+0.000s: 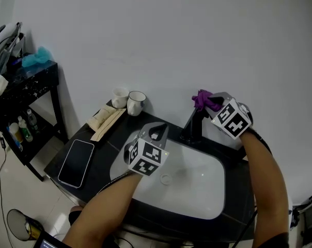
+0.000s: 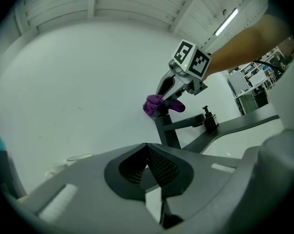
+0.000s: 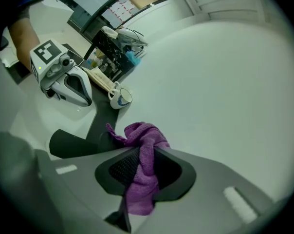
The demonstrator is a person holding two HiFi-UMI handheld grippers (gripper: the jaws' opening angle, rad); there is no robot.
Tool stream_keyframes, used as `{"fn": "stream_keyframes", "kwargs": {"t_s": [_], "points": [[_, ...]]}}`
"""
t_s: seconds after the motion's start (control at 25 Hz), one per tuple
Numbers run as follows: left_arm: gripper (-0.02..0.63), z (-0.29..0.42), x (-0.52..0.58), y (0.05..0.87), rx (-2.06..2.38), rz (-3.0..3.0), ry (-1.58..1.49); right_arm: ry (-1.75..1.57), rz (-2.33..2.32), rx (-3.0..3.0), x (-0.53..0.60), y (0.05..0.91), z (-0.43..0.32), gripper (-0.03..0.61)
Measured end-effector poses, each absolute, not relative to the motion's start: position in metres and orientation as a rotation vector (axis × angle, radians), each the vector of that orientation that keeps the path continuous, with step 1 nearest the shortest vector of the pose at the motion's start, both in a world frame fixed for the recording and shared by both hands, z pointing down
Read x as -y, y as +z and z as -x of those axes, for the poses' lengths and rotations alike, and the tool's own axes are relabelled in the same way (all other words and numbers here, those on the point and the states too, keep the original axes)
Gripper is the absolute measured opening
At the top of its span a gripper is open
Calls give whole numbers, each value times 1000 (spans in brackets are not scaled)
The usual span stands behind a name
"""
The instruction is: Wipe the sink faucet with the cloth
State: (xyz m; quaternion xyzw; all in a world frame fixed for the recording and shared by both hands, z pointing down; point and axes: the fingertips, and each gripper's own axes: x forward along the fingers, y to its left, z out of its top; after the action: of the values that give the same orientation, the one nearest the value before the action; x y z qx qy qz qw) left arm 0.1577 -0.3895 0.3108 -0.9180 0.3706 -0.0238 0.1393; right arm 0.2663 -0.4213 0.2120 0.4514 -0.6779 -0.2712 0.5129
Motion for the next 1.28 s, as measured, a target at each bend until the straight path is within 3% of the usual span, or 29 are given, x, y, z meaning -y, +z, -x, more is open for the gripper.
{"fn": "stream_keyframes", "kwargs": {"t_s": [1.28], "points": [[17,-146,388,323,-1124,2668,-149,-766,-845,1727,281,254,-211,84]]}}
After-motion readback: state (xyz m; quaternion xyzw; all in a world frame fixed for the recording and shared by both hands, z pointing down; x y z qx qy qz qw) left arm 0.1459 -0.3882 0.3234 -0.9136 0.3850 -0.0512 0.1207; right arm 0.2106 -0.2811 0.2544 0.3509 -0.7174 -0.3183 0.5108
